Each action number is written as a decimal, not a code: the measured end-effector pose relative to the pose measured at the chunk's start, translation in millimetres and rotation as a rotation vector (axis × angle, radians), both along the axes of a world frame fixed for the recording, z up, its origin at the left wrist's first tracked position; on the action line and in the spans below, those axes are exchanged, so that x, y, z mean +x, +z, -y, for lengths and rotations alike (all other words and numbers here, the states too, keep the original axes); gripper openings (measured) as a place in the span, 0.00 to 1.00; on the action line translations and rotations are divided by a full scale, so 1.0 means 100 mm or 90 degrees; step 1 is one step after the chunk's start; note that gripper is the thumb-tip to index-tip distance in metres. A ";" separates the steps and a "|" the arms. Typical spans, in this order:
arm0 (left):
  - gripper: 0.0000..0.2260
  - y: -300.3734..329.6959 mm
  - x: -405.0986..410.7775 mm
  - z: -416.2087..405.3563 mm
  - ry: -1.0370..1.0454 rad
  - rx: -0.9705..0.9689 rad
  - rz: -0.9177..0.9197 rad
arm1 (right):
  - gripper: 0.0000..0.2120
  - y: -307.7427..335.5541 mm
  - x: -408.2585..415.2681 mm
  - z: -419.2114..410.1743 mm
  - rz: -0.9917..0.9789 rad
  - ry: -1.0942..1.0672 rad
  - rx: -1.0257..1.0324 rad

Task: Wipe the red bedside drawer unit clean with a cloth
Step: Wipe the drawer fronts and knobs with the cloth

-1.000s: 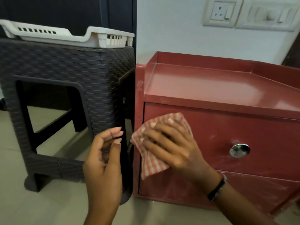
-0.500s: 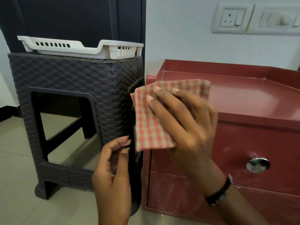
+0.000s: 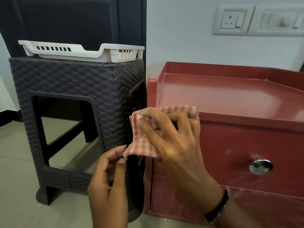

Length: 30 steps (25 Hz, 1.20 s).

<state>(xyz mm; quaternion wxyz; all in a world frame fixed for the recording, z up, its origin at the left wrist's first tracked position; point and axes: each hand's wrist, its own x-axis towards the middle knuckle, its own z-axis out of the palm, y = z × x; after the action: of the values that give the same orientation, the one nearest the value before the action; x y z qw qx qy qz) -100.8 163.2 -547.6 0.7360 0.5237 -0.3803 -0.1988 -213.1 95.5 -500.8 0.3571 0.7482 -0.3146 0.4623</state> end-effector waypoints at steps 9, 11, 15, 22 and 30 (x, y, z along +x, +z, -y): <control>0.22 0.11 -0.11 0.07 -0.001 0.016 -0.030 | 0.10 0.20 -0.07 -0.14 0.155 0.072 -0.050; 0.18 0.06 -0.12 0.10 0.004 0.008 0.005 | 0.10 0.27 -0.04 -0.03 0.146 -0.005 -0.063; 0.17 0.01 -0.13 0.12 0.000 0.004 0.011 | 0.12 0.18 -0.03 0.02 0.092 -0.064 -0.040; 0.12 0.03 -0.10 0.04 -0.006 -0.010 0.017 | 0.16 0.31 0.01 -0.17 0.056 -0.074 0.050; 0.11 -0.03 -0.07 0.00 -0.012 -0.022 -0.021 | 0.11 -0.40 0.05 -0.16 -0.059 -0.057 0.017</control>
<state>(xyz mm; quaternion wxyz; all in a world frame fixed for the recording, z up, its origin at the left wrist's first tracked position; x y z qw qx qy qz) -107.6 163.1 -550.9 0.7491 0.5038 -0.3768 -0.2076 -208.2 111.5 -540.7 0.3814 0.7588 -0.3372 0.4062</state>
